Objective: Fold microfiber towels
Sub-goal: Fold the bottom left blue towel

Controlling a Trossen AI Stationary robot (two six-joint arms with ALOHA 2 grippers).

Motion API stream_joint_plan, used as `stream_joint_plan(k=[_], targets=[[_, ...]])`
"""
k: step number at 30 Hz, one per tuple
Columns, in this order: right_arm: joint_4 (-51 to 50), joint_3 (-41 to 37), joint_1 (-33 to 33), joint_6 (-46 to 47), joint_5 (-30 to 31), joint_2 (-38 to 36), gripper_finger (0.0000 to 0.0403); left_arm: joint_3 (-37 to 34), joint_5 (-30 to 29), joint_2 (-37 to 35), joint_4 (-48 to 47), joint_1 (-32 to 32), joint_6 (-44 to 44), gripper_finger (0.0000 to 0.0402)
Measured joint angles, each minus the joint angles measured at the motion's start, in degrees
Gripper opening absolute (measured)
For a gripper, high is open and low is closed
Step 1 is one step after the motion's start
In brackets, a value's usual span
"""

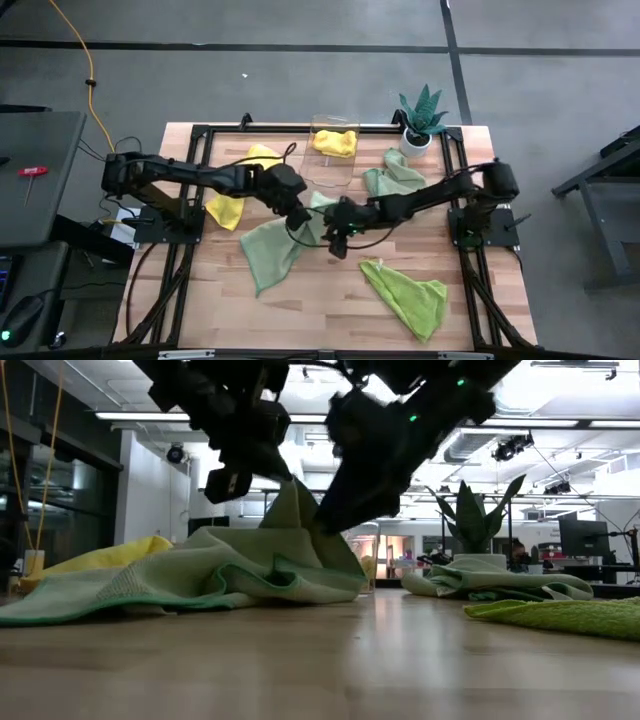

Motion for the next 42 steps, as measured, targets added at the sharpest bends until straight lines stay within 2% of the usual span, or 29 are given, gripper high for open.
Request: stream_joint_plan(k=[4, 9, 21, 24, 29, 30, 34, 39, 42], targets=[[-0.2, 2.2, 0.0, 3.1, 1.0, 4.1, 0.0188, 0.0, 2.0, -1.4, 4.5, 0.9, -4.6, 0.0], [1.5, 2.8, 0.8, 11.7, 6.2, 7.0, 0.0188, 0.0, 3.4, -1.4, 11.1, 1.0, -8.2, 0.0], [-0.3, 2.8, 2.8, 27.0, 18.3, 7.8, 0.0185, 0.0, 4.8, -0.9, 15.6, 1.0, -9.1, 0.0], [-0.3, 2.8, 2.8, 32.1, 19.0, 7.8, 0.0154, 0.0, 5.4, -0.9, 16.3, 1.0, -9.1, 0.0], [-1.6, 2.8, 2.7, 34.2, 18.2, 6.5, 0.0024, 0.0, 8.6, -1.2, 16.1, 2.4, -7.7, 0.0], [-2.6, 2.8, 2.8, 33.9, 17.7, 5.7, 0.0013, 0.0, 10.1, -1.3, 16.0, 3.1, -7.4, 0.0], [-9.9, 2.8, 3.3, 31.6, 17.0, 0.6, 0.0011, 0.0, 14.9, -2.3, 15.0, 5.9, -5.8, 0.0], [-20.4, 2.6, 3.7, 27.7, 15.6, -7.9, 0.0003, 0.0, 14.8, -3.9, 11.5, 8.1, -3.1, 0.0], [-22.6, 2.6, 3.3, 24.2, 12.0, -12.4, 0.0001, 0.1, 13.9, -4.1, 11.7, 8.6, -2.6, 0.0]])
